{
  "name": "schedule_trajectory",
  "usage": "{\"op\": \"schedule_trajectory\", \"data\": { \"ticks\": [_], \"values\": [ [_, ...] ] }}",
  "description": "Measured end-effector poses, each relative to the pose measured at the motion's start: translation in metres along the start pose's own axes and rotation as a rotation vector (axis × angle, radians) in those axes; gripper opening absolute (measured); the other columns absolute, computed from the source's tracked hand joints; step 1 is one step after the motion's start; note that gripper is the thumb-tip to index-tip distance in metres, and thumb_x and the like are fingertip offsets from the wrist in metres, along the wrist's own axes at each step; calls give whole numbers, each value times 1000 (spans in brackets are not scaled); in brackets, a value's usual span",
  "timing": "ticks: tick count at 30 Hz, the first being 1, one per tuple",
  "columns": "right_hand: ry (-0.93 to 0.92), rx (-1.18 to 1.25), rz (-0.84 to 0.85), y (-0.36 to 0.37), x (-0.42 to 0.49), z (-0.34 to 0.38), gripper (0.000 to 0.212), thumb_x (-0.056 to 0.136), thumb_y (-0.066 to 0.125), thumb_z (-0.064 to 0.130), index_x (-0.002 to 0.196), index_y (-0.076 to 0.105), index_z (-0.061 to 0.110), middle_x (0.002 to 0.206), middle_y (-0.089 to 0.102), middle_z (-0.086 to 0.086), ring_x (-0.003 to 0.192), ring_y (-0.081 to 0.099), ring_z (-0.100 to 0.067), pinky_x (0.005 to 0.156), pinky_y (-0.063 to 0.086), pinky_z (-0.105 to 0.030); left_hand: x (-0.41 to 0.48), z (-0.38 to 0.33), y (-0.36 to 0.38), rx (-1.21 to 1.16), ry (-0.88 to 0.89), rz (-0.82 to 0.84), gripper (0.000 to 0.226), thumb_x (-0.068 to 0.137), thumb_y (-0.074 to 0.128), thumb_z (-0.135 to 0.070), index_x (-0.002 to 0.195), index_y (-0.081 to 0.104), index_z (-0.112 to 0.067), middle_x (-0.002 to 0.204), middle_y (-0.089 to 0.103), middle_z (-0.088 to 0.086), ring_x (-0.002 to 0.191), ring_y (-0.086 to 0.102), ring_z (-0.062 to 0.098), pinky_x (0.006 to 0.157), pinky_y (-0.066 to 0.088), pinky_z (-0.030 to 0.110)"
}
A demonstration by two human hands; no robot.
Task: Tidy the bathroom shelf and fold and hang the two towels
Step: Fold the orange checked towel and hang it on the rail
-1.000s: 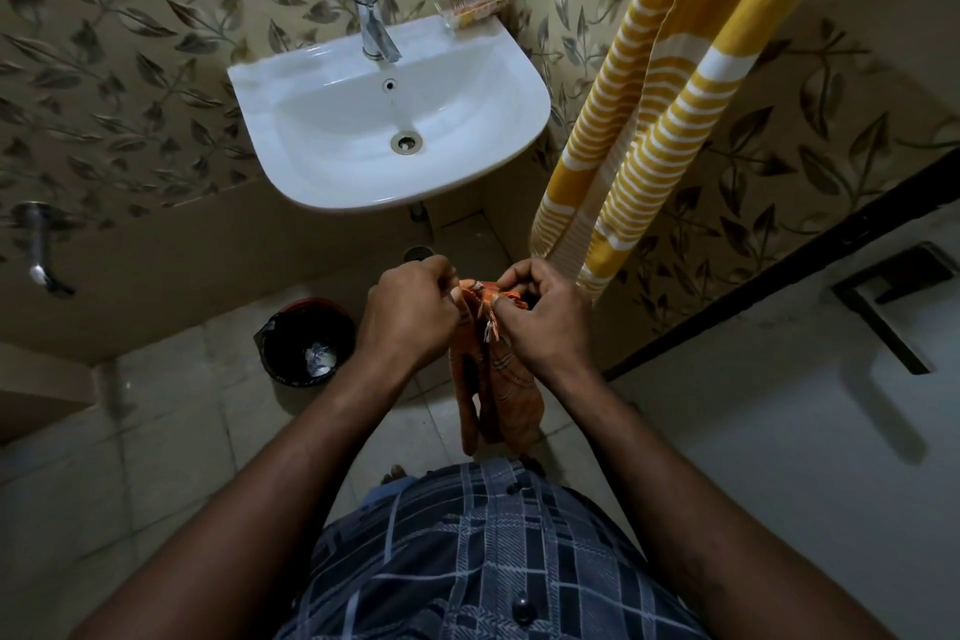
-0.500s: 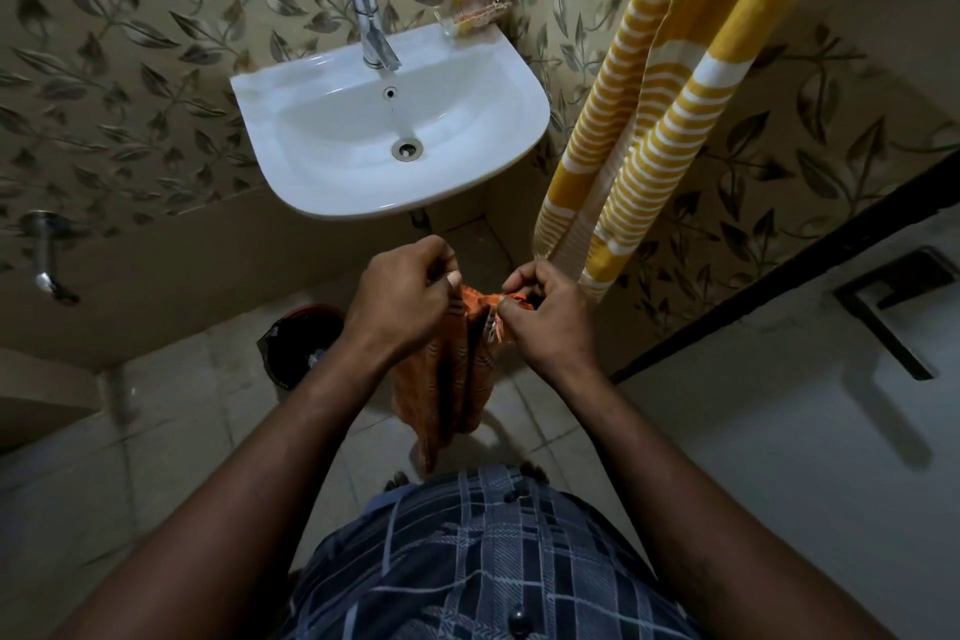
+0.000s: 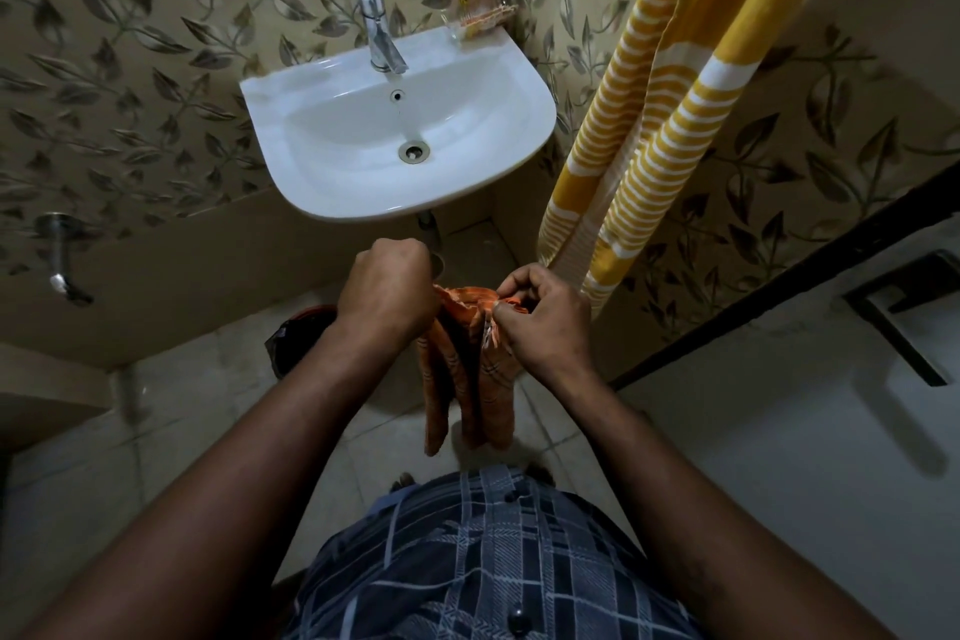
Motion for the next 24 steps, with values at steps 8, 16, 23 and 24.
{"op": "schedule_trajectory", "data": {
  "ticks": [8, 16, 23, 24],
  "values": [
    [23, -1, -27, -2, 3, -4, 14, 81, 76, 15, 84, 67, 26, 72, 64, 12, 63, 60, 0, 52, 41, -11, 10, 17, -11, 244, -7, -11, 2, 91, 64, -1, 91, 65, -2, 74, 37, 6, 78, 52, 32, 67, 46, 40],
    [84, 30, -108, -8, 11, -18, 15, 77, 73, 13, 78, 66, 26, 71, 66, 8, 68, 63, -7, 62, 57, -36, 25, 68, -20, 276, -212, 84, 12, 85, 74, -11, 88, 67, -1, 75, 48, 9, 79, 55, 33, 68, 49, 39],
    [63, 3, -63, -1, 10, -11, 14, 78, 75, 13, 77, 68, 26, 71, 67, 12, 68, 63, -3, 62, 58, -33, 21, 50, -7, -158, -176, 51, 28, 87, 76, -37, 67, 67, -19, 73, 66, 1, 76, 64, 23, 65, 44, 30],
    [59, -1, -55, 0, 10, -10, 14, 78, 75, 13, 77, 69, 26, 72, 67, 12, 69, 63, -2, 62, 57, -31, 20, 45, -3, -188, -140, 41, 32, 88, 76, -40, 65, 65, -21, 70, 66, -2, 75, 65, 20, 64, 43, 29]
  ]
}}
Point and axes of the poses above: each hand's wrist, its own x-axis towards the middle knuckle, its own y-axis out of the palm, z = x × y, the point moved 4 cm from there along x, towards the middle knuckle
